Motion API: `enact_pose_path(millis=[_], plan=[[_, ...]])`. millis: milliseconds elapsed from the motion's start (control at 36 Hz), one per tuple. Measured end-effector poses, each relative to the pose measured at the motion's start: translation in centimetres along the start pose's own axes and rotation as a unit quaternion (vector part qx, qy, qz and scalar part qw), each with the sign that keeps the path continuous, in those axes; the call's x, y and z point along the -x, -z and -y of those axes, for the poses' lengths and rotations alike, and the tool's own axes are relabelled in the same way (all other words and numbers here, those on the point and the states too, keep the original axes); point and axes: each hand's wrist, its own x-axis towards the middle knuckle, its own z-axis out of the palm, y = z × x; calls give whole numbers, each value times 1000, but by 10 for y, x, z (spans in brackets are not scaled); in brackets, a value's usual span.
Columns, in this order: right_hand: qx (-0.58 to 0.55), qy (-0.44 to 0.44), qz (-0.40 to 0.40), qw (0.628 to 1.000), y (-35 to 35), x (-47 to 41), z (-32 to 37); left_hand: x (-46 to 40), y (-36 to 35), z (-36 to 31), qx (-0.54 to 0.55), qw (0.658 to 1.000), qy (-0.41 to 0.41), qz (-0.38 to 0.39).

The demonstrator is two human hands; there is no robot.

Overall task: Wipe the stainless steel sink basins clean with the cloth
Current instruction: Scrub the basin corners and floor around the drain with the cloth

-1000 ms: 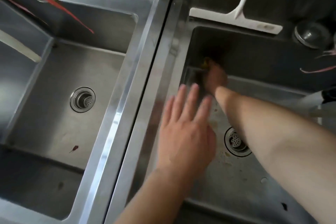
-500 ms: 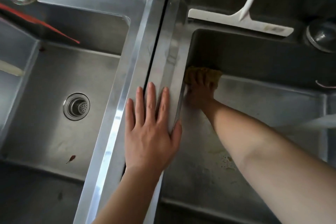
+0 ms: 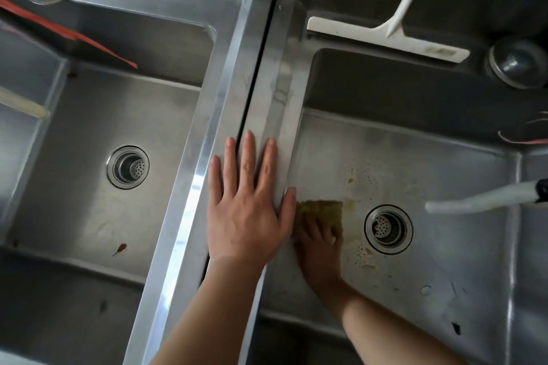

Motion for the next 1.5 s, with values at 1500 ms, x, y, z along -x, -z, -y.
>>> enact_pose_path(millis=[1500], plan=[[-39,63,140,987,5,-2,5,0,0,0,11,1000,3,-18]])
